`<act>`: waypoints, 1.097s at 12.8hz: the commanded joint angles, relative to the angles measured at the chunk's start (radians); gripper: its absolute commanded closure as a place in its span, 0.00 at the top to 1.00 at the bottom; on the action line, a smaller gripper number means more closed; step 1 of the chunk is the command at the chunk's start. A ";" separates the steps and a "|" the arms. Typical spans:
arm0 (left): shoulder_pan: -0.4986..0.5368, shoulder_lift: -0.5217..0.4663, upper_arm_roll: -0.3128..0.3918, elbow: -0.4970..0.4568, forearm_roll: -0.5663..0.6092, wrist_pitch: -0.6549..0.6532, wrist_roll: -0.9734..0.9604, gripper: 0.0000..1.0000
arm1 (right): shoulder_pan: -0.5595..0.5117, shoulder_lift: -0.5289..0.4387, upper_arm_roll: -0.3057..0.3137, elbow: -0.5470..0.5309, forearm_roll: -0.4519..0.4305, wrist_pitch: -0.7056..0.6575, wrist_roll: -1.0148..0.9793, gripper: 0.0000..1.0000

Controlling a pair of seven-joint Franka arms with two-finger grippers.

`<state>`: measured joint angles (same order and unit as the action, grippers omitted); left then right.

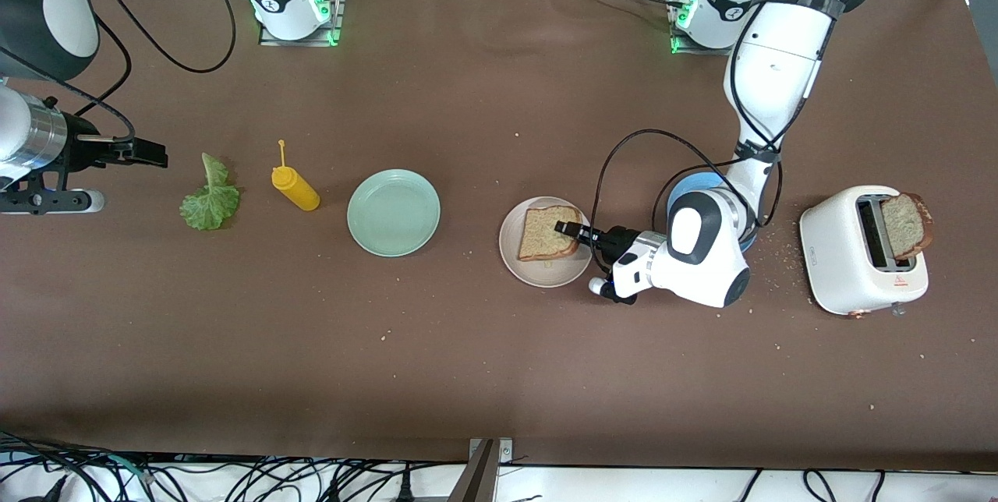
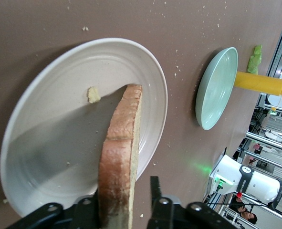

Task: Make sandwich in beige plate with both arms
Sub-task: 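Lower the bread slice onto the beige plate and open the left gripper, then withdraw the left gripper while the right gripper reaches the mustard bottle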

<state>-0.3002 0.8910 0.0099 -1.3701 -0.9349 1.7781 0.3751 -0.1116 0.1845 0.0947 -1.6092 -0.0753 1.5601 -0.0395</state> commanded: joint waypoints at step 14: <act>0.158 -0.104 0.091 0.017 0.044 -0.006 -0.004 1.00 | -0.013 0.016 0.000 0.002 0.005 0.032 -0.175 0.99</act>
<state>-0.1499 0.8304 0.0845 -1.3365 -0.9270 1.7809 0.3773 -0.1127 0.1925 0.0945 -1.6092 -0.0752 1.5798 -0.1190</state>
